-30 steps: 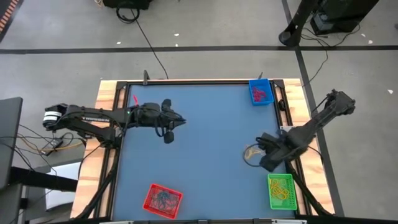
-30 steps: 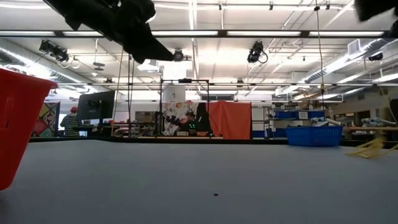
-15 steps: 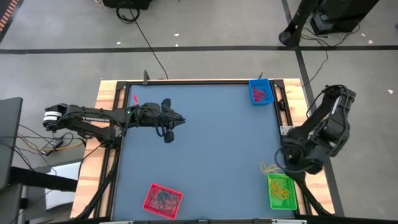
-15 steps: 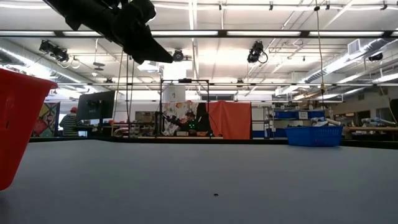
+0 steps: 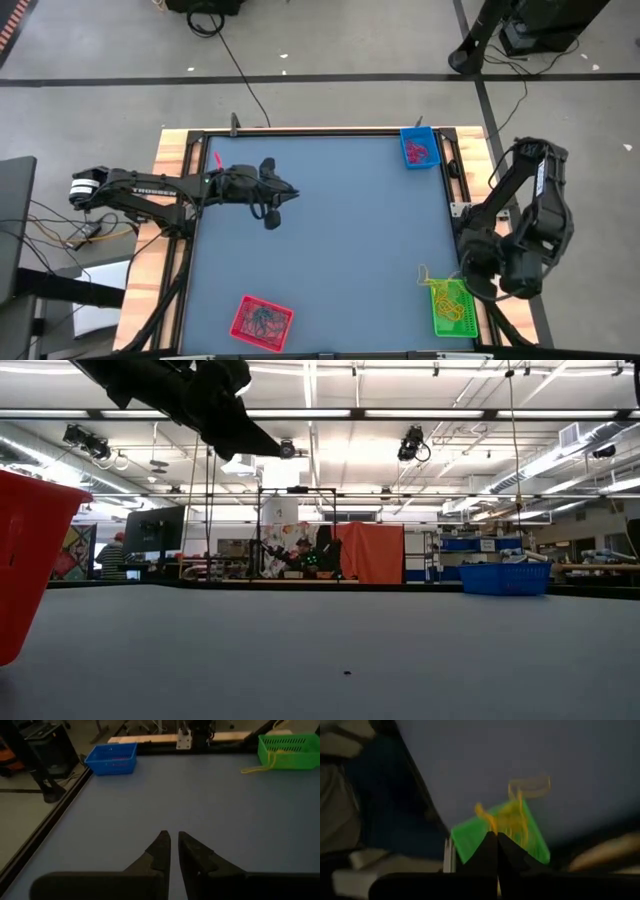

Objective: Sort rubber bands into baskets
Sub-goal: Put the yellow rubber band into the green bin

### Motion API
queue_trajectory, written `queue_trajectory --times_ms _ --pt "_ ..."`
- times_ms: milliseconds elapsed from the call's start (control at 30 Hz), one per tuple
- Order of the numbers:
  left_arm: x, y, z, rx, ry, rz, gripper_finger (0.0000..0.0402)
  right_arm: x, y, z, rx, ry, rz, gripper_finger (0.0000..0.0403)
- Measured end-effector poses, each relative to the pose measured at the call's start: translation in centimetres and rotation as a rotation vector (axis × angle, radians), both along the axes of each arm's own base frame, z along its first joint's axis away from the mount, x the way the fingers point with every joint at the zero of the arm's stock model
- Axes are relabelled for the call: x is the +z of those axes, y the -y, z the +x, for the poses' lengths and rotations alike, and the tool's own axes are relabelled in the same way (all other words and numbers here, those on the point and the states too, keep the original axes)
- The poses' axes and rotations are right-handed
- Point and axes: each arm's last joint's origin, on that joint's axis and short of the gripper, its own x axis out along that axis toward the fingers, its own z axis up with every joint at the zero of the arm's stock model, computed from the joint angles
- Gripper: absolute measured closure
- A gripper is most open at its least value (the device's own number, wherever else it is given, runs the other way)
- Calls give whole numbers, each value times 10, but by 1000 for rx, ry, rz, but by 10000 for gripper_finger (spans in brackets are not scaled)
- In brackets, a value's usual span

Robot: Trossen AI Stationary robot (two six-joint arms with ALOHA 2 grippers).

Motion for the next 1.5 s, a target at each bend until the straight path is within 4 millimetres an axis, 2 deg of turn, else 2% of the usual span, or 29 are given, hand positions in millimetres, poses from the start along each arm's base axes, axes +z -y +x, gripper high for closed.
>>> queue_trajectory --times_ms 200,333,500,633,833,1033,1167,1367,1500 --pt "2 0 1 3 28 -9 362 5 7 12 48 222 -112 400" --pt "2 0 1 3 22 -9 362 4 3 12 94 103 -19 400" --pt "-1 0 0 3 -6 -12 362 1 -8 7 57 -79 119 400" --pt "-1 0 0 3 -13 -11 362 -2 -20 8 48 -111 165 400" --pt "-3 0 -1 2 -36 -13 362 -18 -44 14 26 -127 98 400" --pt "-5 1 -2 2 -49 -15 362 -44 -71 18 67 -297 20 400" --pt "-4 0 -2 2 -47 -15 362 -58 -77 19 63 -390 -59 396" --pt "-3 0 -1 3 -29 -14 362 -67 -82 24 31 -368 -124 376" --pt "-3 0 -1 3 -30 -14 362 -72 -85 25 17 -390 -133 383"
